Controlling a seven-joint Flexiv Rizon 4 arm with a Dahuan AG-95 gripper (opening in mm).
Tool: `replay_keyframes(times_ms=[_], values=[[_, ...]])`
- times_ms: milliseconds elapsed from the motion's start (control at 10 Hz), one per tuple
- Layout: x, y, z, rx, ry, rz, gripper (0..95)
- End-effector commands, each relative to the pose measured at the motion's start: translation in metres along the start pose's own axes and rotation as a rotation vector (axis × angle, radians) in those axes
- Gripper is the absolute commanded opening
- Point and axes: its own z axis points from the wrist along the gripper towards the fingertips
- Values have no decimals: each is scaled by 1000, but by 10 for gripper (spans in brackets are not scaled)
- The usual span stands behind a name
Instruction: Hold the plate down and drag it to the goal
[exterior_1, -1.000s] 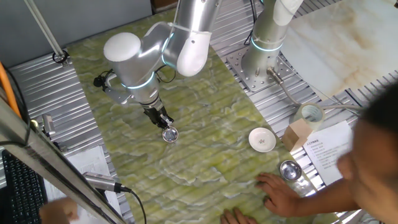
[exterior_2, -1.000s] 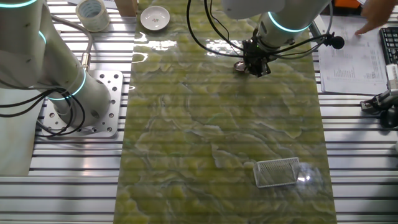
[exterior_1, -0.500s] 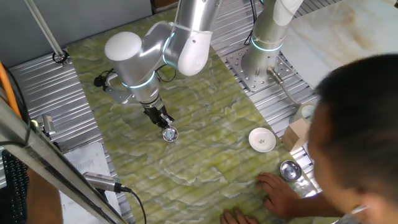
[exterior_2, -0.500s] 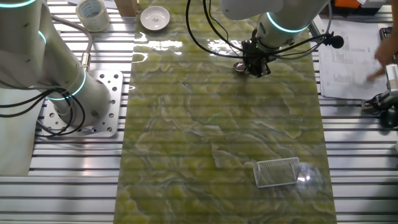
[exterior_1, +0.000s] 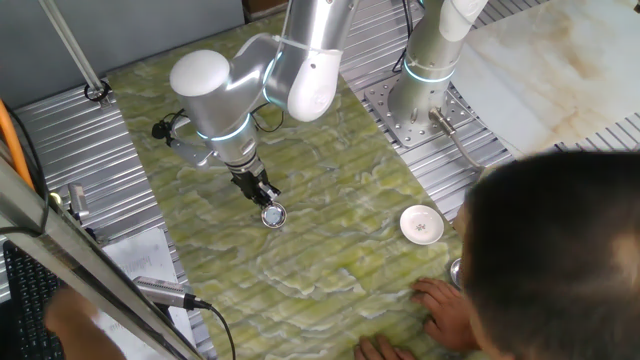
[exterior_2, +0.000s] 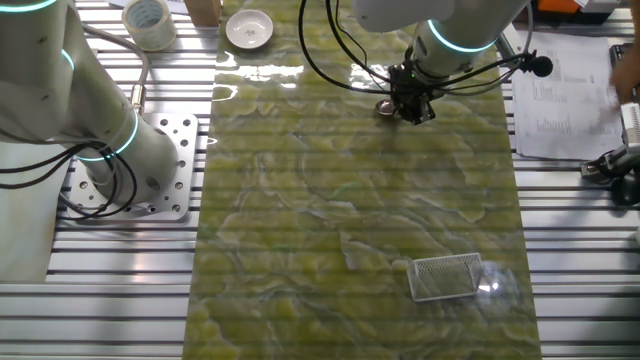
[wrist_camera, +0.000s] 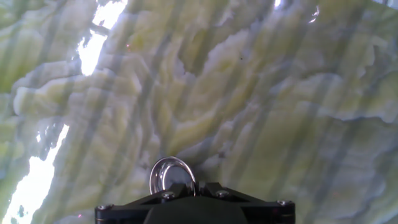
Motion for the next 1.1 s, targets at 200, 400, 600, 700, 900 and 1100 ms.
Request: replay_keyframes(times_ms=[200,400,600,700,900,1100], values=[[-1,1,1,5,-5,-5,0],[-1,2,1,20,-41,-40,0],[-2,2,1,24,-45,-59,190],[-2,2,1,28,-53,-79,190],[-2,2,1,50,-48,-114,190],[-5,8,3,47,-52,-35,190]])
